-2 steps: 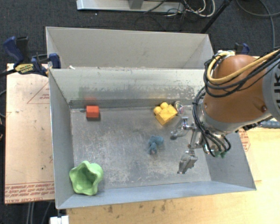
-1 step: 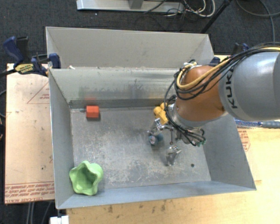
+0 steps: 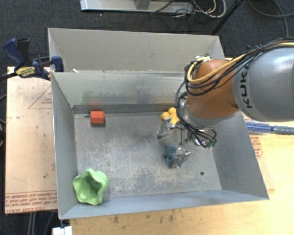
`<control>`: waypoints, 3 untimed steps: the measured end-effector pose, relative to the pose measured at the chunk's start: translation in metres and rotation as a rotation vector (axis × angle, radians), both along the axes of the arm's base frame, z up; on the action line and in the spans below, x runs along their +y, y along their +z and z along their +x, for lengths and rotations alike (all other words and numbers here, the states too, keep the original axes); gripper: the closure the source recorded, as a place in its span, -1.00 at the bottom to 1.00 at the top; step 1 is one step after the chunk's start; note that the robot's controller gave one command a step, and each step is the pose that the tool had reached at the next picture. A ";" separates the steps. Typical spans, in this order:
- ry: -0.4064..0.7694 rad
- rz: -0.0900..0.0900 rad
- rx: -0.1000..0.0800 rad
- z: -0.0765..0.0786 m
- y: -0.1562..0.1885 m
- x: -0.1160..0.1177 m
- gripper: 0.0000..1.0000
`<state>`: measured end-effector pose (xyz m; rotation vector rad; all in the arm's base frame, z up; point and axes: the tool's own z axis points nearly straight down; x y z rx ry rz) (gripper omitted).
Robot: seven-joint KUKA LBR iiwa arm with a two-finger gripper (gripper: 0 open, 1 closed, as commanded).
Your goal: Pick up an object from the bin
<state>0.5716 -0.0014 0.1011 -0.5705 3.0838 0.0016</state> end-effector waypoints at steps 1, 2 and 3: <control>-0.096 -0.001 0.004 -0.004 -0.002 -0.027 -1.00; -0.182 0.001 0.003 0.001 -0.026 -0.029 -1.00; -0.175 -0.003 -0.014 -0.009 -0.024 -0.020 -1.00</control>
Offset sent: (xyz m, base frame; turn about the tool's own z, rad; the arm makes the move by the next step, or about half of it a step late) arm -0.0043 -0.0267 -0.0011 0.0963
